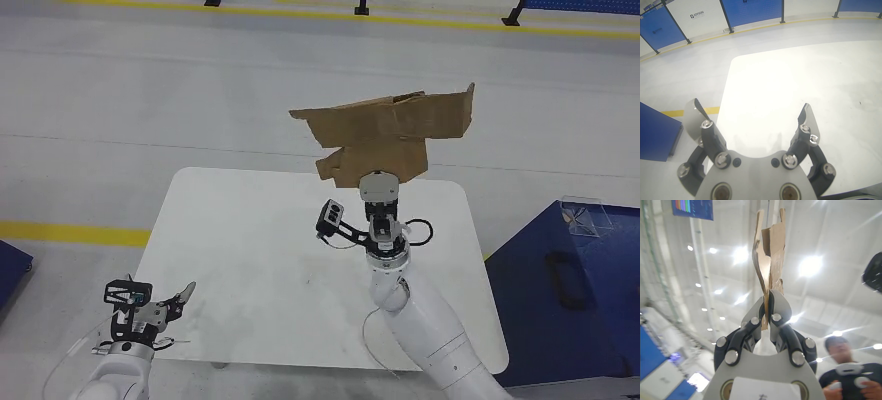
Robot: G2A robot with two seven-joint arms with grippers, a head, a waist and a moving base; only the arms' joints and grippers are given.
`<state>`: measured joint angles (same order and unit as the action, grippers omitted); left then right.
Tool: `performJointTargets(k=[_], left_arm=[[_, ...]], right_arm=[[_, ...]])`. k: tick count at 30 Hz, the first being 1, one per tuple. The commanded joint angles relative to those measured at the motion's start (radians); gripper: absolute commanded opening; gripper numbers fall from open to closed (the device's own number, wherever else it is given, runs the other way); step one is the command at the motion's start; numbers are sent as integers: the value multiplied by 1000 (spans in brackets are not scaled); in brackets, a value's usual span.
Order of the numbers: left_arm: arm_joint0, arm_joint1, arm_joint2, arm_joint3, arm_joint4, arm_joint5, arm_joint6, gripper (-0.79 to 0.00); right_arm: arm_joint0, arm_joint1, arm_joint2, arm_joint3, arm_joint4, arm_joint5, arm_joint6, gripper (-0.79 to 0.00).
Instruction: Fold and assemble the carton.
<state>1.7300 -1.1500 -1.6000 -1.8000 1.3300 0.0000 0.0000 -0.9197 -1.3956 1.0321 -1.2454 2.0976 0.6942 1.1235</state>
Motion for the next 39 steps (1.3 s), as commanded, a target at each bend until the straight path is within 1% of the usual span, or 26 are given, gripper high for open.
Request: performJointTargets(k=[1,3,4,5,7,11,12,14,16,19,21,32,35,36,37,39], left_arm=[[0,0,0,0,0,0,0,0],[0,0,0,0,0,0,0,0],[0,0,0,0,0,0,0,0],[0,0,0,0,0,0,0,0],[0,0,0,0,0,0,0,0],[0,0,0,0,0,0,0,0],[0,0,0,0,0,0,0,0],[0,0,0,0,0,0,0,0],[0,0,0,0,0,0,0,0],[0,0,0,0,0,0,0,0],[0,0,0,0,0,0,0,0],[0,0,0,0,0,0,0,0],[0,0,0,0,0,0,0,0],[0,0,0,0,0,0,0,0],[0,0,0,0,0,0,0,0],[0,0,0,0,0,0,0,0]], right_arm=[[22,11,13,30,-290,-186,189,-785],[64,29,34,108,-473,-347,350,-785],[94,40,52,149,-580,-425,412,-785],[119,50,80,158,-660,-499,412,-785],[135,72,128,139,-813,-677,412,-785],[113,116,196,46,-990,-948,412,-785],[103,127,215,13,-1015,-979,412,-785],[80,146,280,-74,-1090,-979,412,-785],[43,156,350,-167,-1162,-992,400,-785],[-13,162,406,-302,-1281,-1069,323,-785],[-38,166,409,-363,-1353,-1119,273,-785],[-38,166,409,-363,-1353,-1119,273,-785],[-43,170,415,-450,-1405,-1143,248,-785],[-41,175,437,-487,-1467,-1162,229,-785],[-36,183,464,-536,-1575,-1179,212,-785],[-45,202,519,-624,-1771,-1246,145,-785]])
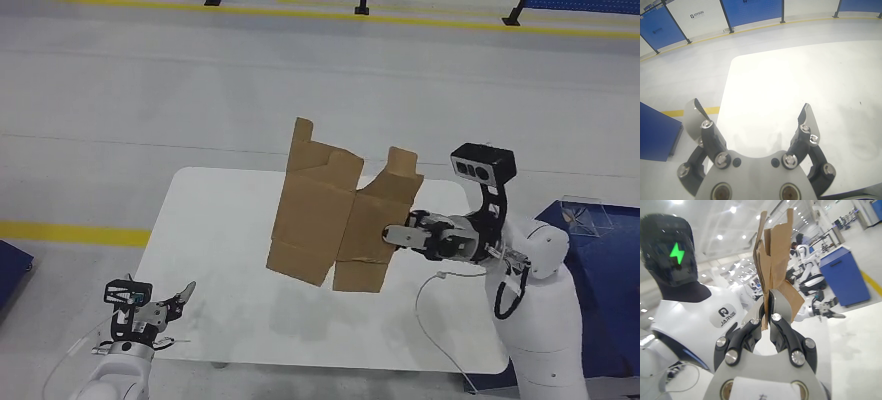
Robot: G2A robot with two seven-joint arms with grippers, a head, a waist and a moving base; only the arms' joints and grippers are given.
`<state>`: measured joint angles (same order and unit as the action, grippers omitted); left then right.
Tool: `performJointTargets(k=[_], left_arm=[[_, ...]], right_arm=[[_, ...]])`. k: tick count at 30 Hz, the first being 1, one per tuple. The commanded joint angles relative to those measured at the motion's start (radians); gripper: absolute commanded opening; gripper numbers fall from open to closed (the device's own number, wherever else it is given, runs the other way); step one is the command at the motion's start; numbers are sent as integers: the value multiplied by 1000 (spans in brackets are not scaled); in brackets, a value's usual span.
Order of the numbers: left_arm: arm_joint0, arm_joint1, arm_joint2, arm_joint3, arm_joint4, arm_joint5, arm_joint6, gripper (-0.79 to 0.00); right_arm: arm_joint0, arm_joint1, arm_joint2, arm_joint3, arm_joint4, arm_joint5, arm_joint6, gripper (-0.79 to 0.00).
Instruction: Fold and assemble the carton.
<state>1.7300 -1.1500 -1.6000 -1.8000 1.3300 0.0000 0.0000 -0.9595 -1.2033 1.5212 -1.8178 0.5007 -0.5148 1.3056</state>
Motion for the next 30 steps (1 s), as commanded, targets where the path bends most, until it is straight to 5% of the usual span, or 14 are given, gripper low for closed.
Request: performJointTargets(k=[1,12,17,24,30], left_arm=[[0,0,0,0,0,0,0,0],[0,0,0,0,0,0,0,0],[0,0,0,0,0,0,0,0],[0,0,0,0,0,0,0,0],[0,0,0,0,0,0,0,0]], right_arm=[[-12,21,53,-98,-283,-73,-73,-785],[-219,118,207,-404,-1202,-497,-514,-785],[-254,133,201,-532,-1510,-497,-694,-785],[-217,177,123,-532,-2178,-494,-1169,-785],[-293,216,13,-532,-2829,-193,-1568,-785]])
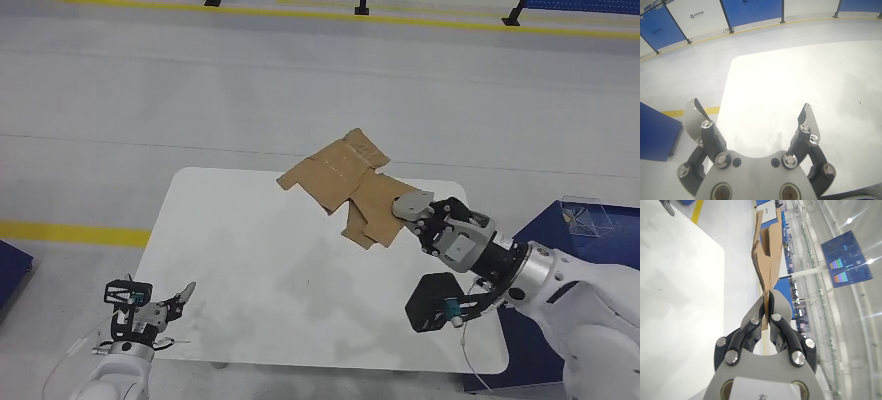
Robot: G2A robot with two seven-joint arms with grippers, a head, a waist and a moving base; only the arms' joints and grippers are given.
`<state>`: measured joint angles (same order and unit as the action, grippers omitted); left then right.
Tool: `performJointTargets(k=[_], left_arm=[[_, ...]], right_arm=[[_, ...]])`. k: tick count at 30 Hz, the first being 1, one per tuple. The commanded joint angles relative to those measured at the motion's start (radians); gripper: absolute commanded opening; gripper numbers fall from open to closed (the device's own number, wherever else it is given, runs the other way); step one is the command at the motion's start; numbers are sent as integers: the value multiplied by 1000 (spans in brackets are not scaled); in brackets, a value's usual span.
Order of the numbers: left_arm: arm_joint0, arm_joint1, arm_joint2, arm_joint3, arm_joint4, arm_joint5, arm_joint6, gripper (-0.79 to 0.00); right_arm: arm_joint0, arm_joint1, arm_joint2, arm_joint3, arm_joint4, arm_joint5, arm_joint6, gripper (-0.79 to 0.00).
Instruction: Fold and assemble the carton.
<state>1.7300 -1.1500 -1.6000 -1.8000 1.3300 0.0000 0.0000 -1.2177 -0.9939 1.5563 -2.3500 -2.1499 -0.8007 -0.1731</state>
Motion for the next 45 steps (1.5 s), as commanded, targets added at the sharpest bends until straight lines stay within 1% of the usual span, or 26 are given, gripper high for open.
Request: performJointTargets(k=[1,3,6,9,10,11,13,16,18,20,21,23,25,27,29,31,32,33,34,35,36,37,39,45], left_arm=[[0,0,0,0,0,0,0,0],[0,0,0,0,0,0,0,0],[0,0,0,0,0,0,0,0],[0,0,0,0,0,0,0,0],[0,0,0,0,0,0,0,0],[0,0,0,0,0,0,0,0],[0,0,0,0,0,0,0,0],[0,0,0,0,0,0,0,0],[0,0,0,0,0,0,0,0],[0,0,0,0,0,0,0,0],[0,0,0,0,0,0,0,0],[0,0,0,0,0,0,0,0],[0,0,0,0,0,0,0,0],[0,0,0,0,0,0,0,0],[0,0,0,0,0,0,0,0],[0,0,0,0,0,0,0,0],[0,0,0,0,0,0,0,0],[0,0,0,0,0,0,0,0],[0,0,0,0,0,0,0,0],[0,0,0,0,0,0,0,0],[0,0,0,0,0,0,0,0],[0,0,0,0,0,0,0,0],[0,0,0,0,0,0,0,0],[0,0,0,0,0,0,0,0]], right_arm=[[-69,12,-38,0,-264,153,-143,-785],[-136,23,-56,0,-409,257,-214,-785],[-217,27,-55,0,-477,361,-249,-785],[-254,30,-47,0,-504,413,-270,-785],[-260,30,-44,0,-489,415,-278,-785],[-263,29,-38,0,-439,399,-287,-785],[-254,25,0,0,-252,307,-293,-785],[-209,19,117,0,140,86,-256,-785],[-196,17,198,0,427,-57,-193,-785],[-209,17,250,33,726,-188,-104,-785],[-216,23,250,62,867,-212,-54,-785],[-219,45,209,99,1137,-212,76,-785],[-198,75,151,148,1399,-212,239,-785],[-161,106,70,207,1689,-212,409,-785],[-115,134,-11,282,1947,-211,602,-785],[-71,158,-108,345,2197,-157,798,-785],[-47,169,-171,365,2321,-124,928,-785],[-16,175,-214,405,2460,-84,1012,-785],[15,181,-249,447,2544,-42,1119,-785],[40,183,-284,481,2625,-2,1190,-785],[62,183,-308,521,2686,30,1222,-785],[78,183,-336,550,2714,63,1255,-785],[103,179,-380,599,2758,88,1280,-785],[106,178,-386,607,2761,90,1283,-785]])
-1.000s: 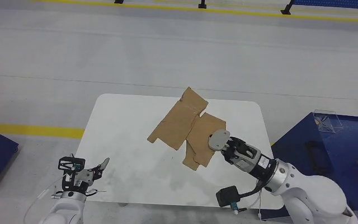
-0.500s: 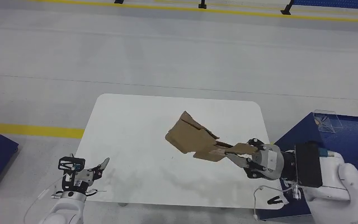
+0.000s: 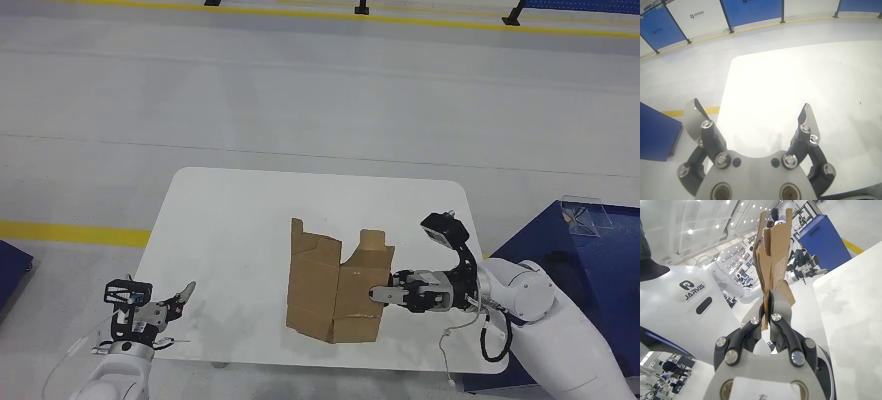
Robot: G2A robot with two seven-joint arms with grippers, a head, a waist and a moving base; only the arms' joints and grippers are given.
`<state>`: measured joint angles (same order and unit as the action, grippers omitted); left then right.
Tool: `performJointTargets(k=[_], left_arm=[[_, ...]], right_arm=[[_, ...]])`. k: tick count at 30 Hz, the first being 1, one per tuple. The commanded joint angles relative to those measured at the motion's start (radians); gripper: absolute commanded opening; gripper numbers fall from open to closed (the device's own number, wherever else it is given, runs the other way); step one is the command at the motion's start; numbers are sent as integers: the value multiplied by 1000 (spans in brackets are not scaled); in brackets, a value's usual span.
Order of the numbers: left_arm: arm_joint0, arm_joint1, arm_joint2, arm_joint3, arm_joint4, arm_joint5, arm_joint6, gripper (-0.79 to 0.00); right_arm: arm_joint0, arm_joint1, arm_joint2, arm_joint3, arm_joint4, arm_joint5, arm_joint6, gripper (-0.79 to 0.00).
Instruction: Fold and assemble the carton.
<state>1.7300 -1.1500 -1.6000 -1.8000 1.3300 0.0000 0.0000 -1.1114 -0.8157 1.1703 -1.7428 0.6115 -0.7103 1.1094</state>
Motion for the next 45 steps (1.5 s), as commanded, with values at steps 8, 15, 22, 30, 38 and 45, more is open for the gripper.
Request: performJointTargets(k=[8,15,22,30,38,45], left_arm=[[6,-1,-11,-47,-215,-137,-117,0],[-15,4,-106,-105,-1083,-326,-538,0],[-146,22,-46,45,-1710,-291,-1095,0],[-198,29,44,84,-1872,-292,-1349,-49],[-200,33,87,48,-1849,-300,-1343,-517],[-203,39,84,52,-1895,-279,-1352,-785]], right_arm=[[13,2,20,-4,-90,30,-7,-785],[12,-12,-38,66,-109,77,-9,-785],[61,-44,-158,150,59,107,107,-785],[144,-97,-308,225,154,178,179,-785],[211,-141,-386,281,192,215,215,-785],[233,-162,-411,323,178,219,219,-785]])
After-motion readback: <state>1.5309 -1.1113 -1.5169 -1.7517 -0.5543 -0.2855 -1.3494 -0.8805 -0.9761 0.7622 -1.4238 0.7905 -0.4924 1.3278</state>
